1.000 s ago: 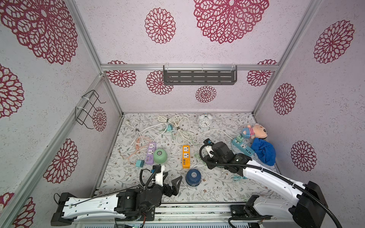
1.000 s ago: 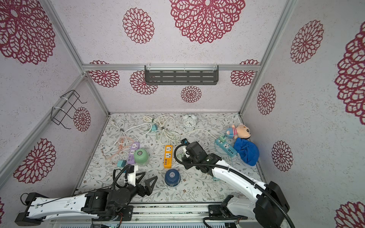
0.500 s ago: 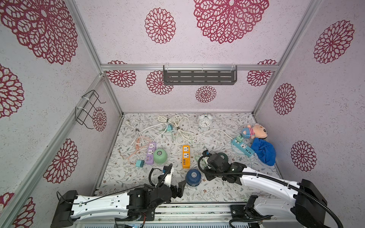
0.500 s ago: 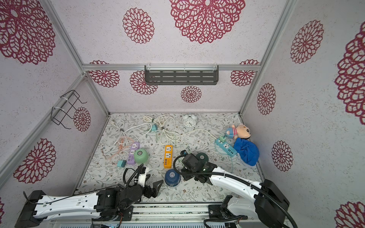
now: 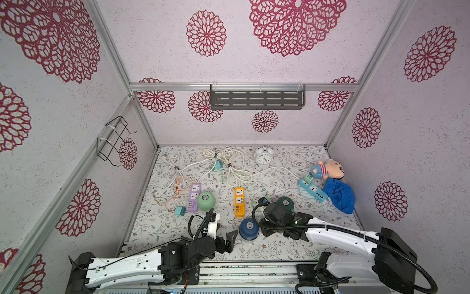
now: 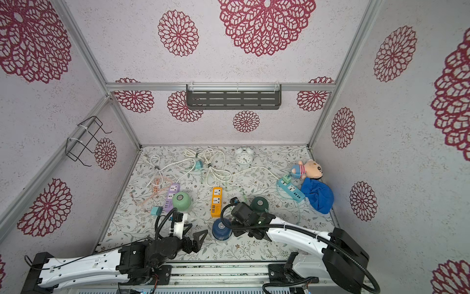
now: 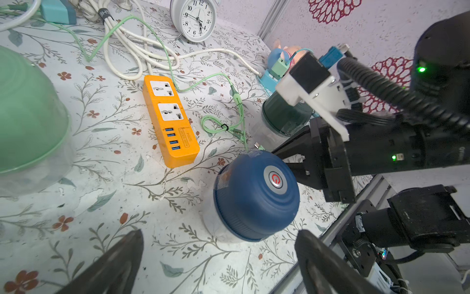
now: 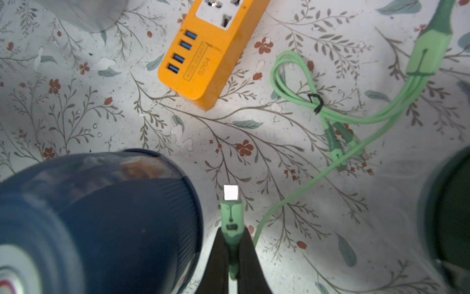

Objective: Charge the cordless meat grinders
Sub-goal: Pick up the cordless meat grinder at the center of the board.

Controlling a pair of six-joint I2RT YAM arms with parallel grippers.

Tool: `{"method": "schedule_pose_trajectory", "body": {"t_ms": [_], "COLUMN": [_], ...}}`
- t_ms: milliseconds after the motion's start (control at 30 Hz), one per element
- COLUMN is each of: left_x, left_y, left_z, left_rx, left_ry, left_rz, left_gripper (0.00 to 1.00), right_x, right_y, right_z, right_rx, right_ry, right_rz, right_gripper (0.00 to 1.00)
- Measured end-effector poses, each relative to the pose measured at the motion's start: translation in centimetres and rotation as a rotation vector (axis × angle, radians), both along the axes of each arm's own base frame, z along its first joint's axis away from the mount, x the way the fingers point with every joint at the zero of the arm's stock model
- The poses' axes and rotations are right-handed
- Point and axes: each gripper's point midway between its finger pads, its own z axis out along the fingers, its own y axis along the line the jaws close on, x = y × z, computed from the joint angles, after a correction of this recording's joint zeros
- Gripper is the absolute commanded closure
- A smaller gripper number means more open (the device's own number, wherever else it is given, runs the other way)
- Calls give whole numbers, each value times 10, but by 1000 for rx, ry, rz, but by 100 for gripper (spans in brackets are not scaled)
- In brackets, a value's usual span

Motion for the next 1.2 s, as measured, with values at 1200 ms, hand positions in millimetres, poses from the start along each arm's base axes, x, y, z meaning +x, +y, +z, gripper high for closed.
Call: {"method": "schedule_pose_trajectory", "body": {"t_ms": [1200], "left_x": [-28], "left_y": [-36], "left_z": [-67], "left_rx": [351], "left_ry": [-192], "left_rz": [-149], "left_gripper": [3], "right_x": [21], "right_y": [73], "right_z": [-3], "right_rx": [72], "right_ry": [9], "right_rz": [65], "right_gripper": [100]}}
